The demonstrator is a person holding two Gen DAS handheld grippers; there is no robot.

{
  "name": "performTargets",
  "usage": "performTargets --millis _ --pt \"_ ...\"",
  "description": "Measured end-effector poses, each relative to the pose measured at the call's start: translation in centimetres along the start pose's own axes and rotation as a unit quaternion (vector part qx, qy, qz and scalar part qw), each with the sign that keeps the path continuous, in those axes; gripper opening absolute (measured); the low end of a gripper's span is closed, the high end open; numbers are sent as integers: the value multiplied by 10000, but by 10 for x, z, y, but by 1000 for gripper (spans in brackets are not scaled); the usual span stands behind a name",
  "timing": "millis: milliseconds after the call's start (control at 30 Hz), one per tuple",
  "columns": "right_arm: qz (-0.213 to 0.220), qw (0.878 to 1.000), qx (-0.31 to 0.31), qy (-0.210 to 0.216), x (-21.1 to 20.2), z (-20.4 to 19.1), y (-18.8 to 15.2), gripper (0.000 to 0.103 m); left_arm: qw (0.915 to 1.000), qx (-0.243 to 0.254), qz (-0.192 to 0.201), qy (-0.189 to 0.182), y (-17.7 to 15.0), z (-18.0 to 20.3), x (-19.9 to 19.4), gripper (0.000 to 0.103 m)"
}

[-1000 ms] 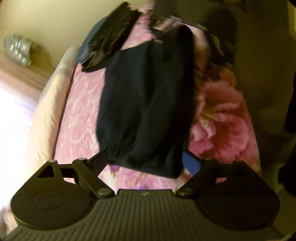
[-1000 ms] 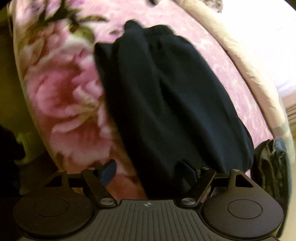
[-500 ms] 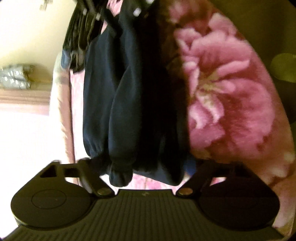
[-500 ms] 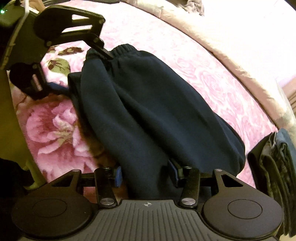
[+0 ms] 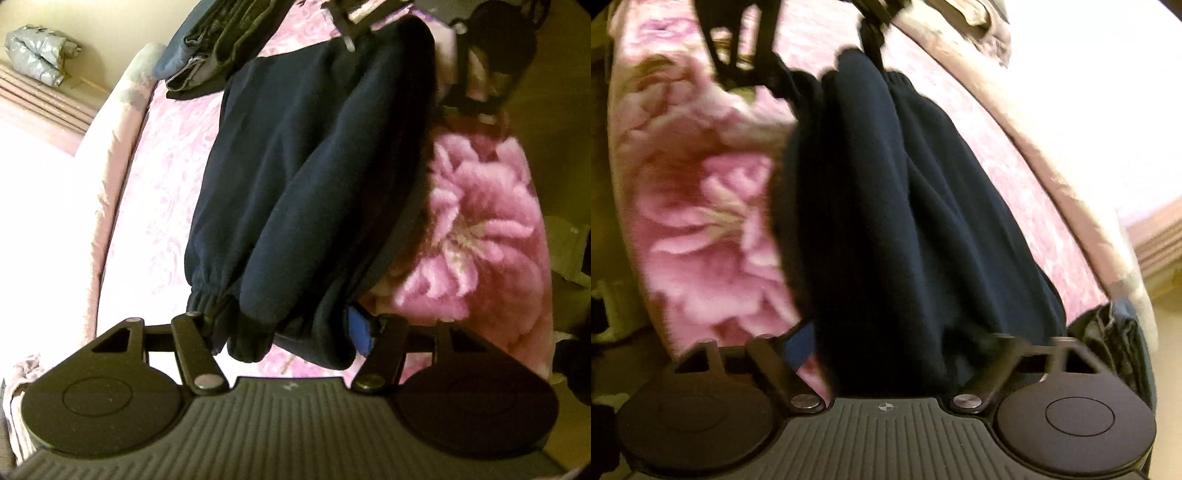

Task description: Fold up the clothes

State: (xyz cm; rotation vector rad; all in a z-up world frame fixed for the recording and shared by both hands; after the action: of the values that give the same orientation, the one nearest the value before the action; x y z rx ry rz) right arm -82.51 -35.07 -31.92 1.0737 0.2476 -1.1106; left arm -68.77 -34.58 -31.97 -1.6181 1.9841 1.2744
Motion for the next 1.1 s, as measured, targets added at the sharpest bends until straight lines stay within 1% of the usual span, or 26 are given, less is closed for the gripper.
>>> performTargets --millis 33,67,133,167,200,267,300,333,400,467,500,567,633,667,700,733,767,833,900,1000,1033,1067,1100 --pt "-20 10000 83 15 -1 4 3 43 10000 59 5 -1 1 1 0 61" --pt "-41 9998 166 31 -2 9 6 27 9997 227 1 28 1 6 -1 64" --pt "-81 9994 332 61 -4 17 12 24 9973 717 -8 130 0 22 -1 71" --pt "-101 9990 430 76 -8 23 17 22 9952 967 -12 181 -1 30 -2 76" --pt "-94 9986 522 71 -14 30 22 22 9918 1255 -17 236 0 37 0 79" --pt "-81 9975 703 60 -24 44 31 22 9828 1809 -59 372 -1 50 4 79" --pt "-66 9970 764 60 -28 49 36 22 9793 1970 -100 456 -1 54 6 78" --pt "-57 9966 818 58 -32 55 41 22 9784 2002 -158 496 -1 55 9 73" --pt "-78 9961 874 62 -37 59 47 22 9821 1798 -262 502 3 47 11 53" --pt "-79 9951 979 112 -38 62 48 22 9866 1546 -268 443 7 36 8 43" --pt "-73 9954 951 108 -38 60 48 22 9888 1418 -247 397 9 30 6 40" --pt "-50 9954 947 128 -40 58 46 22 9921 1211 -184 276 13 17 1 38" --pt "-86 9949 997 132 -43 57 42 23 9945 1026 -122 148 17 4 -2 37" --pt "-103 9946 1023 133 -44 56 40 25 9956 932 -100 83 19 -3 -3 36" --pt "-105 9943 1061 98 -48 54 39 50 9970 768 -89 25 22 -11 -4 36" --pt "-92 9945 1041 -25 -51 48 38 68 9981 611 -78 -26 27 -19 -3 36" --pt "-77 9946 1021 -143 -53 43 36 96 9989 449 -51 -80 28 -27 -5 36" --pt "63 9957 916 -134 -57 29 32 97 9994 278 -23 -188 30 -37 -8 36" --pt "-57 9983 571 -107 -49 15 27 97 9995 111 4 -296 31 -47 -10 36" --pt "-165 9995 92 -247 -31 8 15 96 9988 -131 -5 -475 28 -57 -16 36" --pt "-234 9993 -16 -281 -25 10 10 92 9985 -153 -8 -523 27 -60 -15 36" --pt "-303 9990 -124 -315 -19 11 6 77 9982 -175 -11 -572 27 -62 -14 36" --pt "-377 9983 -246 -364 -17 13 2 65 9979 -197 -14 -620 27 -65 -13 36"
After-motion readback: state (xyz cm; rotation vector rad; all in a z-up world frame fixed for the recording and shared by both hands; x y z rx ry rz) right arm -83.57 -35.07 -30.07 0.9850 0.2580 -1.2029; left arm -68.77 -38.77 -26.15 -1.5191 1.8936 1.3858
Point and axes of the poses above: each gripper's, at about its wrist camera, not at the fingertips, and x roughly the way its jaws point, z to its right, y to its top, the point moved 2 cm from there along x, roughly the way its jaws point, and after that the axes turned 14 degrees about z, right-handed, at the moved point
